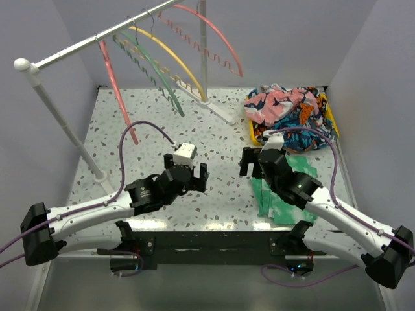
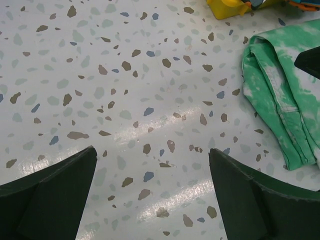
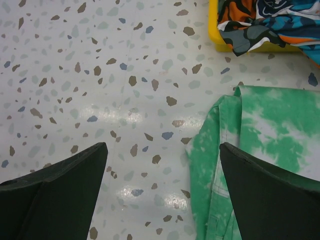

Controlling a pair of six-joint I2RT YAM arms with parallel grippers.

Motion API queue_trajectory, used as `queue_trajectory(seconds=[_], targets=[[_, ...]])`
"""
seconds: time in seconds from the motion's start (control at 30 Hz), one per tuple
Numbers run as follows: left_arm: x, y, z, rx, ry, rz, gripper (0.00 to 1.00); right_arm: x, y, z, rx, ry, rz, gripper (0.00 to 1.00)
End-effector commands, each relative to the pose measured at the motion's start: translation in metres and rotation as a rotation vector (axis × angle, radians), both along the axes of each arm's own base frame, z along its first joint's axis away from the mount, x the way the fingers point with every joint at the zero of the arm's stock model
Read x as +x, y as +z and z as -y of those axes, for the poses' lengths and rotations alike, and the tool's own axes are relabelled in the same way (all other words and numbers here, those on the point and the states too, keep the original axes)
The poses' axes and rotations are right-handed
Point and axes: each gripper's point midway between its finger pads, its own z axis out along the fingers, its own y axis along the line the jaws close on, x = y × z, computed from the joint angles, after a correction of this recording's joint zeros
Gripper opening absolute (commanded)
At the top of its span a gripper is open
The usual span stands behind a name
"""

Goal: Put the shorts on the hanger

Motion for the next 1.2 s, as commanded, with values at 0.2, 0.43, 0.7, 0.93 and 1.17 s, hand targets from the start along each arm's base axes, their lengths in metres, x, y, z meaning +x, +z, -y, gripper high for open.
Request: queue_trajectory(seconds=[0.2, 0.43, 0.7, 0.93, 1.17], targets=[[-0.005, 0.008, 0.006, -0.046, -0.051, 0.003, 1.00, 0.010, 0.017, 0.011, -0.045, -0.079, 0.030, 0.98], [-0.012, 0.002, 0.009, -0.063, -0.076, -0.034, 1.00, 0.050, 0.049, 0.027, -0.065, -0.175, 0.059, 0.97], [-0.012, 0.015, 0.010, -0.081, -0.077, -0.026, 1.00, 0.134, 0.089, 0.131, -0.058, -0.504, 0.082, 0.98], [-0.011, 0.017, 0.011, -0.073, -0.085, -0.017, 1.00, 0.204, 0.096, 0.140, -0.042, -0.487, 0.098, 0.92], [-0.010, 0.020, 0.014, -0.066, -0.091, -0.020, 1.00, 0.263, 0.059, 0.140, -0.117, -0.538, -0.005, 0.88]])
